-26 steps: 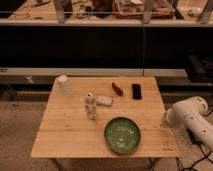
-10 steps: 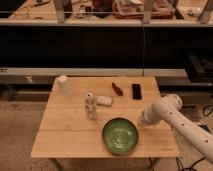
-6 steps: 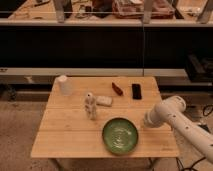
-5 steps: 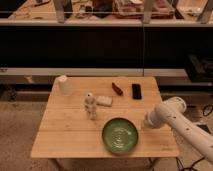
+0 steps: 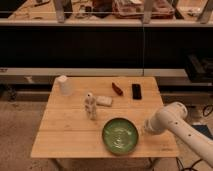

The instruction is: Push the ceramic bowl across the table

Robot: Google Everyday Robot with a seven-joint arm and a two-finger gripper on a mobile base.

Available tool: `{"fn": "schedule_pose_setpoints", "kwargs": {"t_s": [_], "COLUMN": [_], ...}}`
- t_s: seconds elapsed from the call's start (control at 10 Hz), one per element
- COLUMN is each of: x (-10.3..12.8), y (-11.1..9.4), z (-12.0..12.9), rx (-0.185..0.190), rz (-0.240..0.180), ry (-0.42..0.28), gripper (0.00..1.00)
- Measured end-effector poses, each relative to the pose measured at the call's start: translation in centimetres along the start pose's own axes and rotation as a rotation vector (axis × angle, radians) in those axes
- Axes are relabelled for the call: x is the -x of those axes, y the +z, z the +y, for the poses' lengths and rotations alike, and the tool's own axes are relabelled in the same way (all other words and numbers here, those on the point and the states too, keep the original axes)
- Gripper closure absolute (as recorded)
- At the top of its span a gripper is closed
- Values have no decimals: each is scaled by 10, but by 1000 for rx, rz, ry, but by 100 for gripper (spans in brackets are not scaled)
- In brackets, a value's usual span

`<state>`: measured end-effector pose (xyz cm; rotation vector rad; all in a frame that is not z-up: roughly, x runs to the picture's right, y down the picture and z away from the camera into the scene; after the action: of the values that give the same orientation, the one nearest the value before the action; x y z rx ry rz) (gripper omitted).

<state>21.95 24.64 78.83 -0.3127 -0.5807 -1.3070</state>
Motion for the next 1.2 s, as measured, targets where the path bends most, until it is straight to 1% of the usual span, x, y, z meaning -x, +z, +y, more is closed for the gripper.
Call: {"fn": "schedule_pose_setpoints", "kwargs": {"t_s": [0.1, 0.3, 0.6, 1.0, 1.1, 1.2], "x": [5, 17, 19, 14, 14, 14], "y": [1, 9, 20, 17, 20, 23], "z": [-3, -16, -33, -70, -83, -88], "rx": [-7, -16, -22, -29, -25, -23], "rz": [-13, -55, -85, -85, -93, -99], "ry": [6, 20, 52, 61, 60, 62], "gripper": [100, 100, 100, 100, 100, 100]}}
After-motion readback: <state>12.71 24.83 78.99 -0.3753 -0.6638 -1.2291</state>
